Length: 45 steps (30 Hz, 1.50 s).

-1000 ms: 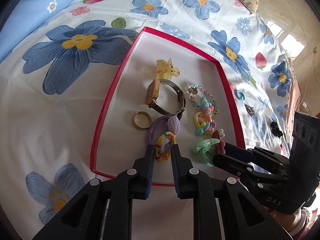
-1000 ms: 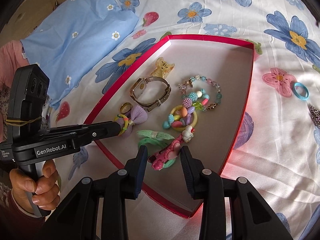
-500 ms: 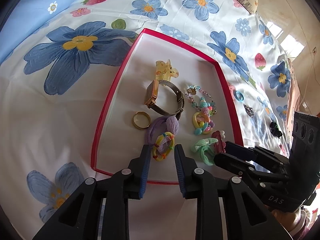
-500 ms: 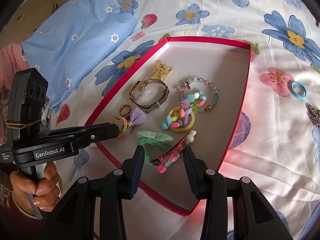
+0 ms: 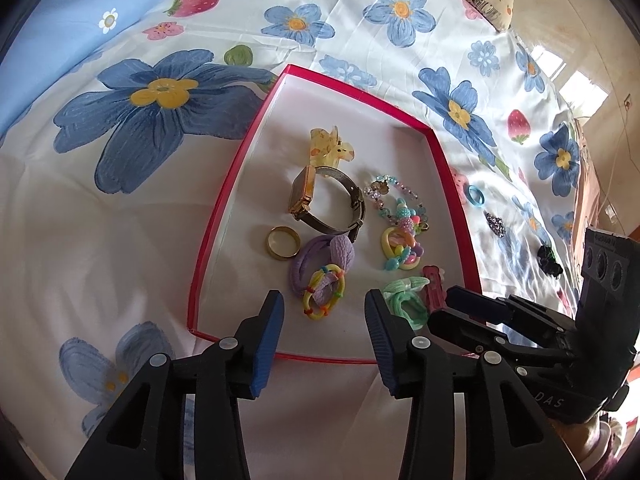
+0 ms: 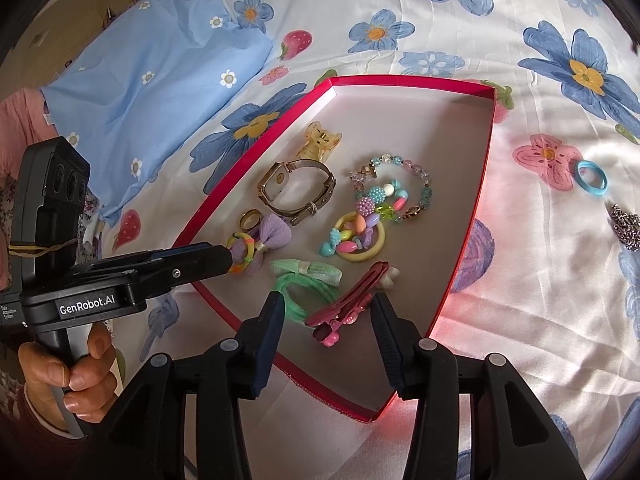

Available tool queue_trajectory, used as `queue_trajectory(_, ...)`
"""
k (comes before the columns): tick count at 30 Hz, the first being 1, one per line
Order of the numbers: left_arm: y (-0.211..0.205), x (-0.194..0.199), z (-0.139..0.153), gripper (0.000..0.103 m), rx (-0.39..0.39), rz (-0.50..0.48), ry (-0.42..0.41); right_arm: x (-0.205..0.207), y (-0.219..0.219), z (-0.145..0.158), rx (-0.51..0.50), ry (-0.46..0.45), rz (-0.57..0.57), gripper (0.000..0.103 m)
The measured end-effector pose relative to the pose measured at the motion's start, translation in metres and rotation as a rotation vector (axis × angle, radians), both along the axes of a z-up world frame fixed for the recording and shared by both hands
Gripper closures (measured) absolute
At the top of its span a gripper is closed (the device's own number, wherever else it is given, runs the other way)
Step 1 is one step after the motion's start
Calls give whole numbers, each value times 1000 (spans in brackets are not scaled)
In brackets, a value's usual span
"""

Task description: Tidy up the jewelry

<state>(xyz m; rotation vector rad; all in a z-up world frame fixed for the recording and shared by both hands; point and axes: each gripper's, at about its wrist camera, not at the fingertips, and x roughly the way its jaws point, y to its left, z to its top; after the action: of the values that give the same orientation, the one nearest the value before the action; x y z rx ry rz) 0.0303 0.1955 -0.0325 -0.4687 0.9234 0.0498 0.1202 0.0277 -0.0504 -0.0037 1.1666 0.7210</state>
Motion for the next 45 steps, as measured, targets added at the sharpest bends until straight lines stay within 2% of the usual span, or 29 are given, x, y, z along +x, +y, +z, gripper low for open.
queue_trajectory(3, 0, -2, 2, 56, 1, 3, -3, -1, 0, 0, 0, 0, 1, 56)
queue_trajectory(11, 0, -7, 8, 53, 6, 9, -7, -7, -3, 4, 7, -9, -3, 55)
queue_trajectory(15, 1, -13, 12, 47, 4, 19, -14, -8, -11, 13, 31, -28, -27, 55)
queue_trajectory(18, 1, -19, 17, 35, -1, 27, -29, -9, -20, 22, 62, -48, -51, 44)
queue_trajectory(20, -1, -26, 22, 27, 10, 38, -40, -12, -27, 28, 92, -62, -68, 32)
queue_trajectory(22, -4, -33, 24, 18, 24, 48, -50, -16, -36, 33, 137, -77, -86, 28)
queue_trajectory(25, -5, -44, 25, 11, 18, 62, -52, -22, -45, 36, 191, -87, -117, 20)
queue_trajectory(30, -6, -56, 23, 9, 22, 93, -40, -33, -56, 42, 219, -122, -149, 19)
queue_trajectory(38, -33, -81, 32, 9, 158, 116, -78, -61, -60, 54, 140, -285, -173, 17)
queue_trajectory(42, -45, -94, 40, 6, 235, 122, -100, -66, -59, 59, 127, -297, -147, 17)
queue_trajectory(45, -52, -101, 53, 5, 289, 116, -124, -66, -55, 70, 80, -317, -132, 17)
